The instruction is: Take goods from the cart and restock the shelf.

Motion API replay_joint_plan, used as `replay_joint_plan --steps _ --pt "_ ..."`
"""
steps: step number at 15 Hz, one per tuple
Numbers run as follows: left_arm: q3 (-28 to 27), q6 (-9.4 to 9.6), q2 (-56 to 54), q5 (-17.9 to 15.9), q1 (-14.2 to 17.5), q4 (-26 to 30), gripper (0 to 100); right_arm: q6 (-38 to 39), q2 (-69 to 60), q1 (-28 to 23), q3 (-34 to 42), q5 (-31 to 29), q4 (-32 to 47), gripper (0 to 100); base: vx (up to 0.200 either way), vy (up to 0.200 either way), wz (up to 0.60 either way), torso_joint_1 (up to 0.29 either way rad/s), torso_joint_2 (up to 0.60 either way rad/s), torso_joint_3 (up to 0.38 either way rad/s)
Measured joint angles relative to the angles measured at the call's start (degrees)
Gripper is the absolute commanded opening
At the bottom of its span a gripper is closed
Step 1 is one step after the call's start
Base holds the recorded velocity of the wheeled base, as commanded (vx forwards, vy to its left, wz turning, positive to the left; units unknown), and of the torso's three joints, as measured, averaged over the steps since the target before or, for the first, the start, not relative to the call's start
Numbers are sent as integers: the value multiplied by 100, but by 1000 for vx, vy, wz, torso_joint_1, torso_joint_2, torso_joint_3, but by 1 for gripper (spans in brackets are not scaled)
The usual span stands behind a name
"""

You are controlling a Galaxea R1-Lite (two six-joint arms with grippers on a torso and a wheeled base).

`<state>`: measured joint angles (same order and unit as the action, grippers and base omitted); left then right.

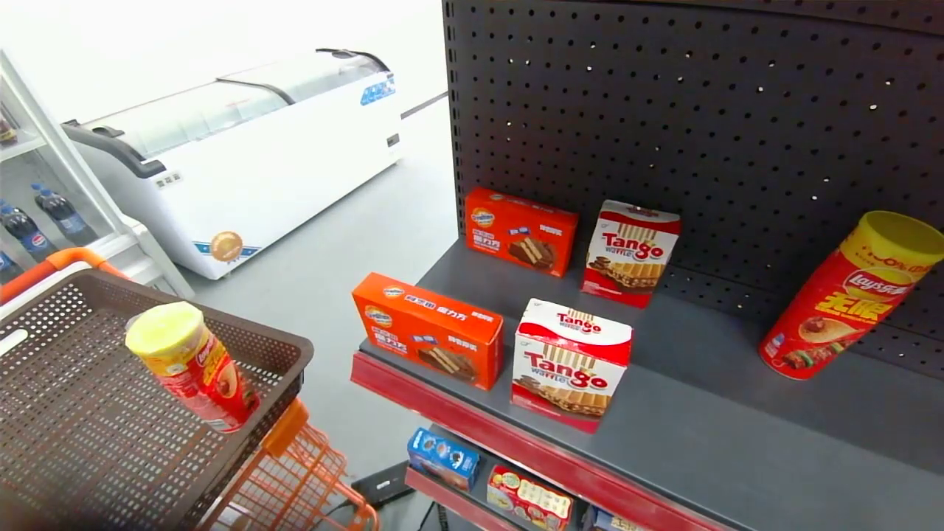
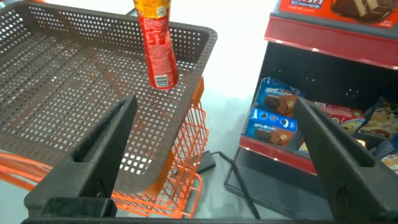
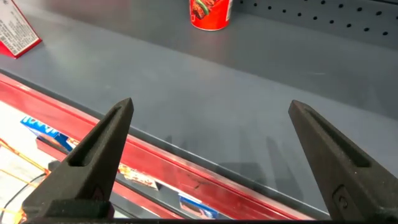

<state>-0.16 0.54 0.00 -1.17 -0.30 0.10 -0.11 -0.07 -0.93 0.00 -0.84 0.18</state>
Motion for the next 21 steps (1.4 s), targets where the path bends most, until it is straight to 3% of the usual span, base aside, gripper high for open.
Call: replay_joint_plan --steps 5,9,13,18,21 --pt "-417 200 206 573 0 88 100 4 0 -4 0 5 -2 100 0 0 0 0 0 0" --pt "-1106 266 1753 955 -5 30 100 6 0 -4 0 5 -2 100 0 0 0 0 0 0" --pt "-1513 285 3756 1162 276 -800 100 6 0 -4 0 5 -2 100 0 0 0 0 0 0" --pt "-1571 255 5585 1187 536 -1373 100 4 0 -4 0 5 -2 100 0 0 0 0 0 0" --pt "-1428 66 6691 1165 562 -2823 100 4 0 -4 0 6 -2 100 0 0 0 0 0 0"
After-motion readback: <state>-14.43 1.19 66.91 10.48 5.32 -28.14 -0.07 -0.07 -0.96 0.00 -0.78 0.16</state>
